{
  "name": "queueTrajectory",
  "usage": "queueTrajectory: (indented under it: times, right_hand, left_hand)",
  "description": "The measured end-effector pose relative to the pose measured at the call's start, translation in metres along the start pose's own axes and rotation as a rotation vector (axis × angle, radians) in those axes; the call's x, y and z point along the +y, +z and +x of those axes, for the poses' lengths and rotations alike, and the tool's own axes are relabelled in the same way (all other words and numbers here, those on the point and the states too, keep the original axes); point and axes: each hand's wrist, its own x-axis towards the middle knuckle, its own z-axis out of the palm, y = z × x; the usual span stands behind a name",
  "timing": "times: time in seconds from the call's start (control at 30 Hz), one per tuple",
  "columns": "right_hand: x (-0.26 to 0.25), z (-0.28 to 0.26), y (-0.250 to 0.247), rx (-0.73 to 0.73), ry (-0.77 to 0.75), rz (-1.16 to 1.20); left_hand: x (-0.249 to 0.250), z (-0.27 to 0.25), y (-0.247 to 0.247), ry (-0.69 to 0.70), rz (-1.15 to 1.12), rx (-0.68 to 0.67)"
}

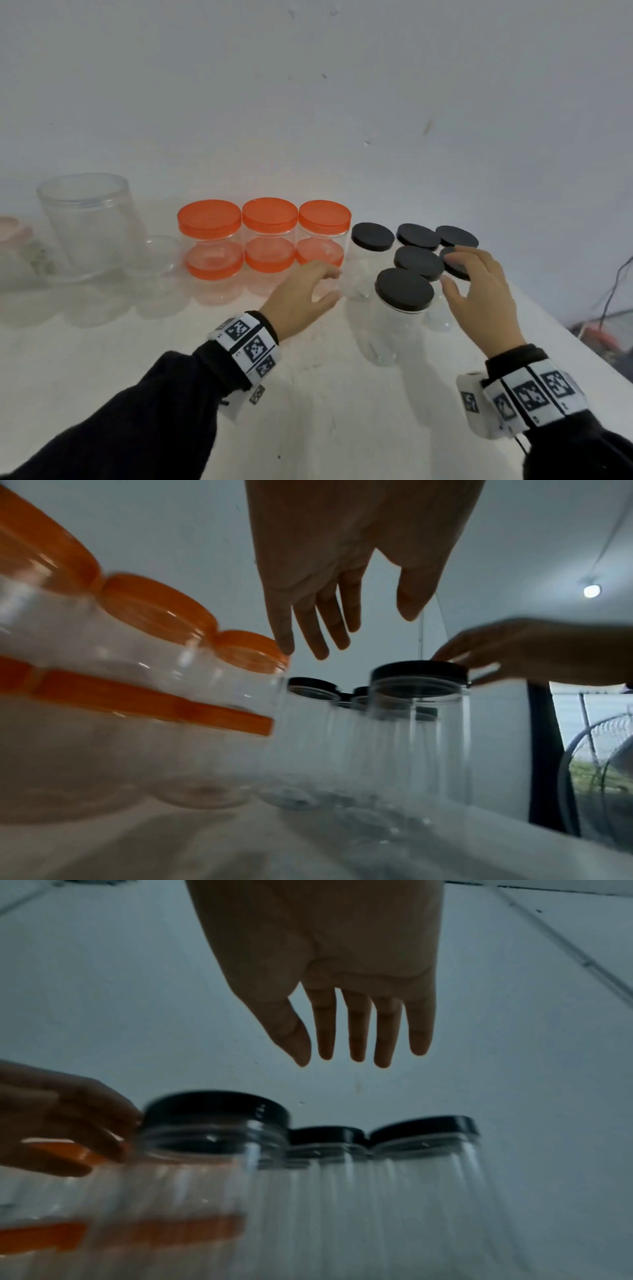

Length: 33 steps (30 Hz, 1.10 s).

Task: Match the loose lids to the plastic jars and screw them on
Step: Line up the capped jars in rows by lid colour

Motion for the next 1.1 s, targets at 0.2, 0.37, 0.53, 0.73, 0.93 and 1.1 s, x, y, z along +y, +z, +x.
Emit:
queueTrajectory:
  times: [0.2,0.37,0.53,0.73,0.93,1.1]
  right_hand:
    - [0.082,0.018,0.007,-0.153,0.142,-0.051]
    - [0.126,0.036,0.017,-0.239,0.117,0.019]
    - [0.151,0.044,0.020,-0.205,0.000,0.286]
    - [0.162,0.040,0.005,-0.314,-0.119,0.407]
    - [0.161,0.016,-0.009,-0.462,-0.292,0.578]
    - [0.138,0.005,-0.003,-0.568,-0.438,0.654]
  left_hand:
    - [0.042,0.028,0.065,-0.218,-0.161,-0.083]
    - [0.051,0.043,0.115,-0.341,-0.319,0.051]
    - [0.056,0.041,0.135,-0.374,-0.331,0.271]
    - [0.051,0.035,0.119,-0.444,-0.180,0.468]
    - [0.029,0.031,0.099,-0.552,-0.110,0.645]
    - [0.021,0.029,0.081,-0.542,-0.068,0.717]
